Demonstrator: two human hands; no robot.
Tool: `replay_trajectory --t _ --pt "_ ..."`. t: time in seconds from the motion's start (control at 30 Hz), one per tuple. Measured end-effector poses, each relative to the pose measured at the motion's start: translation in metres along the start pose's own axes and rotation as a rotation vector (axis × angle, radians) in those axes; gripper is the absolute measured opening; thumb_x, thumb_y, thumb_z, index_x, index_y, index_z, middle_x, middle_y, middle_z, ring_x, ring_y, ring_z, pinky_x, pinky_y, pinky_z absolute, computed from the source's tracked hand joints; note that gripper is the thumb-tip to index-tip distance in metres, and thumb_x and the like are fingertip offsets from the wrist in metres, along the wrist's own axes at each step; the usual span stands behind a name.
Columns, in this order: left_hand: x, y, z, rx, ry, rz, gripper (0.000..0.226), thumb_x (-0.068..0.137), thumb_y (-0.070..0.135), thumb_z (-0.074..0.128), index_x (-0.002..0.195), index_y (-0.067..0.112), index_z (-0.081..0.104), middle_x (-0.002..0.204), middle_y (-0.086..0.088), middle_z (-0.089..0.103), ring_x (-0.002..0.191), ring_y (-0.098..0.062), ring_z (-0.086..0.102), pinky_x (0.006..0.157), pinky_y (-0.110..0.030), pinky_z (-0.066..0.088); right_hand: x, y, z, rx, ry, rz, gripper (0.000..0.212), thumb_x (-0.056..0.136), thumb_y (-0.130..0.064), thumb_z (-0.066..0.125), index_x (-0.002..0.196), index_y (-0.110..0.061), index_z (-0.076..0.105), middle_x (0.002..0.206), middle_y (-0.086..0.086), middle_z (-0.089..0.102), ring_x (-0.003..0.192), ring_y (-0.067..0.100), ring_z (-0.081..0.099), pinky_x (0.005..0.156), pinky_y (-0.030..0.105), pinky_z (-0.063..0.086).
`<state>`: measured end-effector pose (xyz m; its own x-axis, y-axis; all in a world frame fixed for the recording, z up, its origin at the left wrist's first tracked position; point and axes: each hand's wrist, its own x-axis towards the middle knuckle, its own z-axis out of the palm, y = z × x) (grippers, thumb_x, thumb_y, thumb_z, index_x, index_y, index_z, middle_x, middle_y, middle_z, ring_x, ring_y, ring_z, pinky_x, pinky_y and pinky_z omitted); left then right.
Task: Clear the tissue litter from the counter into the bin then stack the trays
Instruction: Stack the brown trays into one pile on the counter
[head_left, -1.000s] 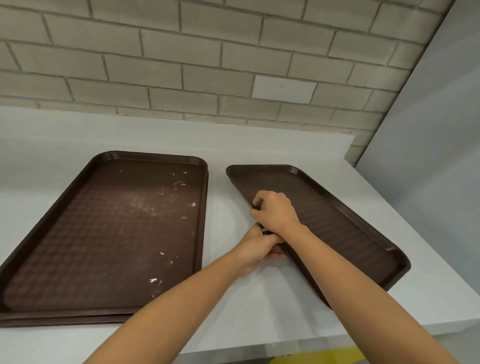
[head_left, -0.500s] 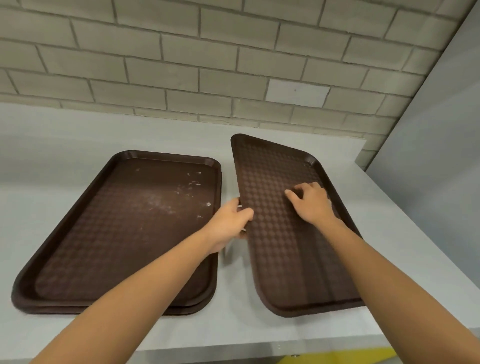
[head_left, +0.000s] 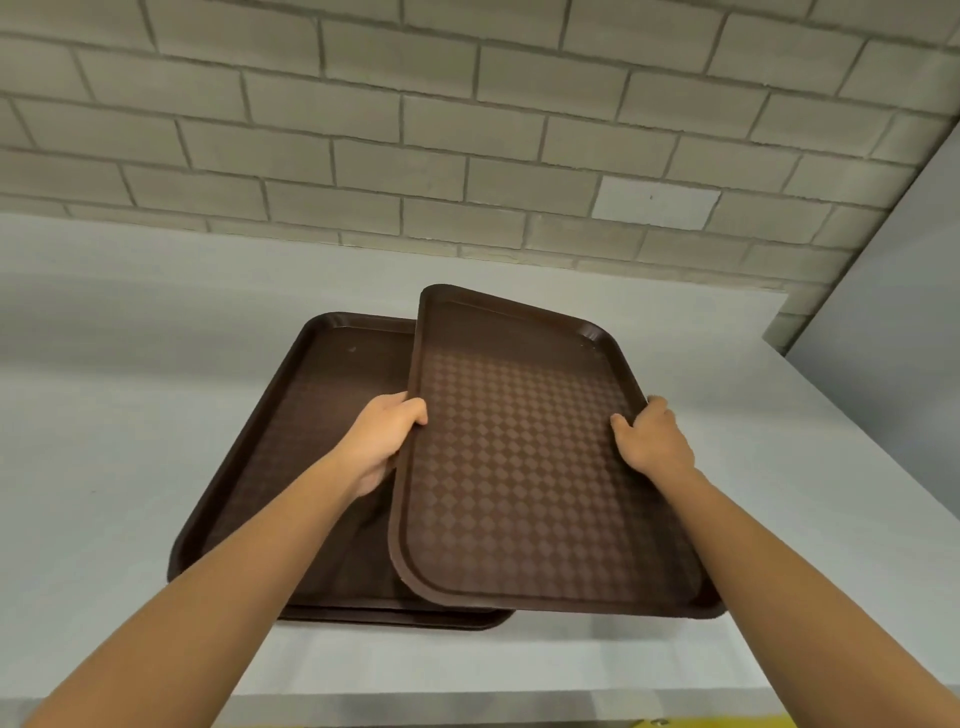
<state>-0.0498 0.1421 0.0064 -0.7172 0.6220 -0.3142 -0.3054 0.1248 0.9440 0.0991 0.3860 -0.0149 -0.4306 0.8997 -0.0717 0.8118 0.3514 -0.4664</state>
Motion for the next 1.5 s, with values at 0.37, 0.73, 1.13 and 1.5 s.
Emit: replay_trajectory --t 0.37,0.73,1.13,1.5 --pt "0.000 0.004 -0.108 0.484 0.150 0.118 0.025 0.094 0.019 0.049 0.114 0.015 0.065 0.103 -0.005 0.070 0.091 -0.022 0.067 0.090 -0.038 0.052 -0.040 -0.065 0.038 0.173 -0.026 -0.132 0.039 0.093 -0.003 0.043 0.132 -0.002 0.040 0.124 0.019 0.055 0.109 0.035 0.055 0.086 0.034 0.045" --pt "0.005 -0.007 -0.147 1.079 0.460 0.249 0.034 0.093 0.025 0.052 0.119 0.004 0.059 0.103 -0.015 0.068 0.095 -0.029 0.063 0.082 -0.032 0.048 -0.057 -0.098 0.064 0.153 -0.061 -0.172 0.037 0.095 -0.005 0.043 0.132 -0.005 0.041 0.127 0.015 0.054 0.110 0.032 0.056 0.091 0.035 0.047" --pt "0.012 -0.016 -0.157 1.178 0.551 0.280 0.034 0.093 0.028 0.050 0.122 0.010 0.058 0.104 -0.012 0.069 0.094 -0.031 0.064 0.079 -0.036 0.051 -0.060 -0.101 0.077 0.051 0.014 -0.218 0.034 0.098 -0.016 0.042 0.131 -0.008 0.048 0.129 0.014 0.045 0.108 0.030 0.056 0.094 0.035 0.046" --pt "0.019 -0.019 -0.160 1.166 0.572 0.320 0.035 0.092 0.028 0.052 0.121 0.010 0.061 0.113 -0.011 0.065 0.097 -0.031 0.064 0.082 -0.039 0.052 -0.056 -0.100 0.083 -0.033 0.025 -0.228 0.035 0.100 -0.020 0.039 0.132 -0.009 0.046 0.130 0.013 0.043 0.109 0.029 0.056 0.096 0.034 0.046"
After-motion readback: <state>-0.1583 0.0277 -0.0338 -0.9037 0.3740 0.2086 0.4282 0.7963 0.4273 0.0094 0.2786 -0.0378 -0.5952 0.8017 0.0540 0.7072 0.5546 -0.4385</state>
